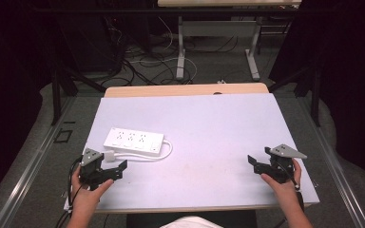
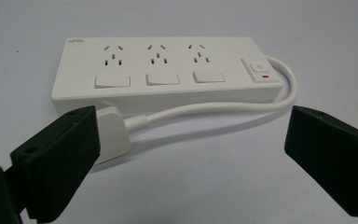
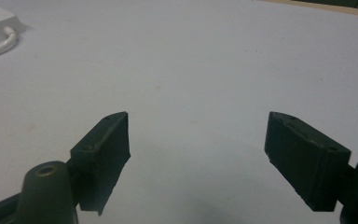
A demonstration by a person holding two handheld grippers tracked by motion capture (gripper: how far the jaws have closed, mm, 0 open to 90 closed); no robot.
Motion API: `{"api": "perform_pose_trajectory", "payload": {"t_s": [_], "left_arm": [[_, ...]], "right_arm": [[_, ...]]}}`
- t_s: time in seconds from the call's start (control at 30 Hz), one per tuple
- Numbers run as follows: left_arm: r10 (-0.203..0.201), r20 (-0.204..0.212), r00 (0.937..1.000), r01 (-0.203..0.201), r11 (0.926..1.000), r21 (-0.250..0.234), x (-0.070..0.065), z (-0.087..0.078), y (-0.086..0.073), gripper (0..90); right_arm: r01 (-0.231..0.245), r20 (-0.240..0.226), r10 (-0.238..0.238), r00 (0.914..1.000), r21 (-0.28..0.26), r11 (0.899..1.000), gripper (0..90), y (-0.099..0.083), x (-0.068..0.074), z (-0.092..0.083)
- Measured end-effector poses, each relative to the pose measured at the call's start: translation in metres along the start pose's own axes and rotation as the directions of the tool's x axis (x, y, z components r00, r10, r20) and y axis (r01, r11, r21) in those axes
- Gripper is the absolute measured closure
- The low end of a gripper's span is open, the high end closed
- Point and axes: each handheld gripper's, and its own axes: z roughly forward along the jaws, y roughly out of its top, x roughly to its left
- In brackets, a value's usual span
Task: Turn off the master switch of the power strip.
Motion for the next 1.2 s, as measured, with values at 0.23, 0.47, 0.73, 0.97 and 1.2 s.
{"api": "perform_pose_trajectory", "payload": {"t_s": [0.23,0.47,0.73,0.97,1.2], "left_arm": [[-0.008,-0.026,0.9996,0.008,1.0000,-0.004,0.004,-0.005,0.004,11.7],[0.012,-0.031,0.9995,-0.012,0.9999,-0.007,0.011,-0.004,0.006,16.7],[0.033,-0.026,0.9991,-0.033,0.9993,-0.019,0.009,-0.001,0.010,22.0],[0.035,-0.025,0.9991,-0.036,0.9993,-0.011,0.008,0.001,0.019,21.9],[0.025,-0.013,0.9996,-0.025,0.9996,0.008,0.007,0.001,0.028,23.5]], "right_arm": [[0.009,0.002,-0.009,1.0000,0.009,1.000,21.5,-0.001,0.002,0.000],[0.015,0.002,-0.015,0.9999,0.006,1.000,21.5,-0.002,0.002,-0.002],[0.007,0.012,-0.007,0.9999,0.003,1.000,21.6,-0.004,0.002,-0.006],[0.001,0.019,-0.001,0.9998,-0.003,1.000,21.5,-0.005,0.001,-0.005],[-0.003,0.021,0.003,0.9998,-0.003,1.000,21.5,-0.005,0.001,-0.005]]}}
